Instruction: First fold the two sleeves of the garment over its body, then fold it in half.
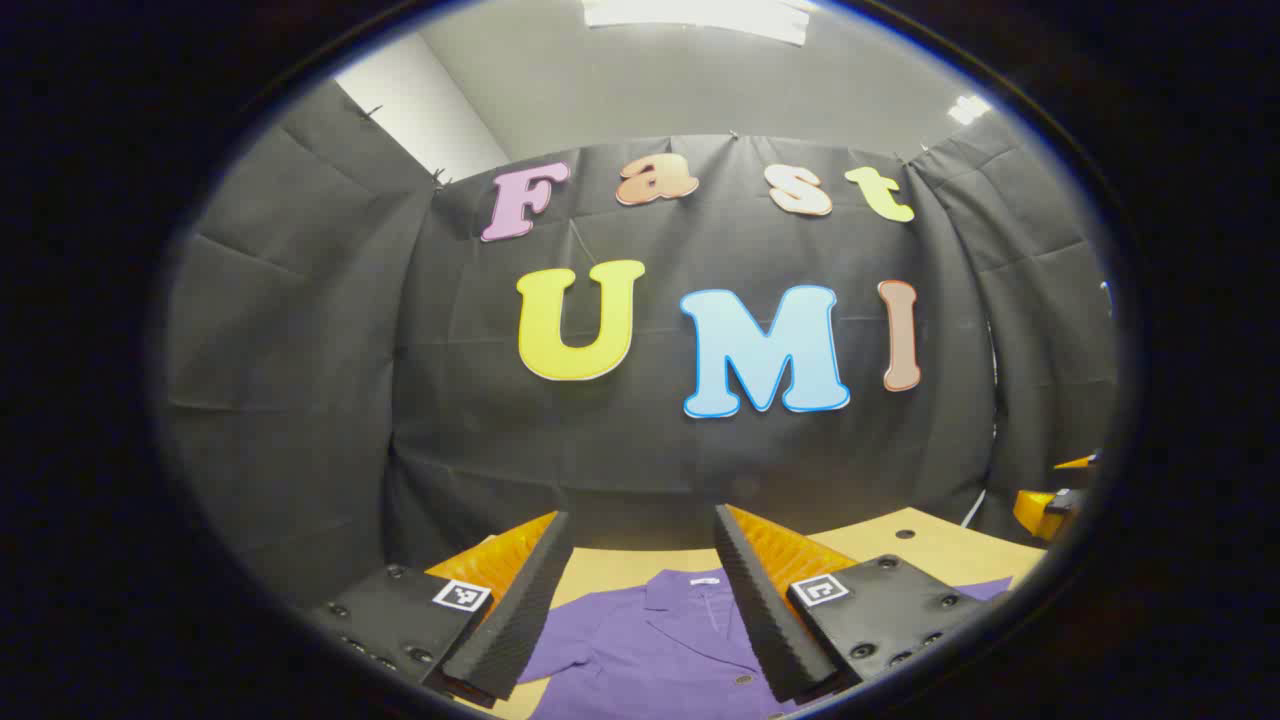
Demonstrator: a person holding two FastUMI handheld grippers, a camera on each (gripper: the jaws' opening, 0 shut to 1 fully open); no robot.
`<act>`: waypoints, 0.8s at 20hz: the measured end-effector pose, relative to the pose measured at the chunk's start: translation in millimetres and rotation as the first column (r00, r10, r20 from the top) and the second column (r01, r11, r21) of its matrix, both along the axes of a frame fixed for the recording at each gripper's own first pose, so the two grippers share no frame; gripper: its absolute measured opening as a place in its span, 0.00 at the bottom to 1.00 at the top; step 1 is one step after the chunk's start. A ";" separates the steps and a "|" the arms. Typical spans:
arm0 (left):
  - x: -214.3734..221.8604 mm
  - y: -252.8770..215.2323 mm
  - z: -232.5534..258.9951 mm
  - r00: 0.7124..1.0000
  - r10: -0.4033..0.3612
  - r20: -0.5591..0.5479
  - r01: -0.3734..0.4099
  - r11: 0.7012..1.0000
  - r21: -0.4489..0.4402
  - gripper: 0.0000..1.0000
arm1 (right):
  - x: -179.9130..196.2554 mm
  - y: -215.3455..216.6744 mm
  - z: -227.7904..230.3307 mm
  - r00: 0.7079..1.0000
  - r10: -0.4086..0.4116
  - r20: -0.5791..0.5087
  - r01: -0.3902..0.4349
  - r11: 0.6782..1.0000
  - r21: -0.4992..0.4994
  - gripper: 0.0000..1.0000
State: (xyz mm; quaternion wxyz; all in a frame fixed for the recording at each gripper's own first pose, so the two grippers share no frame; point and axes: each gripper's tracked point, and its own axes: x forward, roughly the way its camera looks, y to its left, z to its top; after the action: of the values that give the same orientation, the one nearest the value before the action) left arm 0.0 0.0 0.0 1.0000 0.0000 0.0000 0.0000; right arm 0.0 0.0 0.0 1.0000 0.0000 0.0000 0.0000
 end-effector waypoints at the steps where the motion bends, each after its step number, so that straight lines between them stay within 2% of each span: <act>1: 0.4 -0.1 1.0 1.000 -0.002 0.001 0.002 1.000 0.001 0.94 | 0.1 -2.4 -2.8 1.000 -0.006 -0.006 0.006 1.000 0.002 0.91; 3: -0.3 -0.8 -0.3 1.000 -0.006 0.001 0.006 1.000 0.002 0.94 | 0.5 -7.1 -8.2 1.000 -0.017 -0.025 0.017 1.000 0.004 0.94; 5: 0.8 -1.9 -1.1 1.000 -0.008 -0.003 0.008 1.000 0.001 0.94 | 0.6 -11.6 -13.1 0.999 -0.027 -0.039 0.027 1.000 0.008 0.91; 16: 0.6 -2.5 -18.5 0.999 0.000 -0.042 0.000 1.000 -0.001 0.94 | 9.5 -36.0 -54.7 0.984 -0.061 -0.168 0.072 0.996 0.057 0.91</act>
State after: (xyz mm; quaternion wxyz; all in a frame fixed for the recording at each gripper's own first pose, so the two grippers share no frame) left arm 0.6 -2.5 -18.5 0.9998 -0.0007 0.0208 0.0000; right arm 9.5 -36.0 -54.7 0.9955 0.0313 0.0832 -0.0333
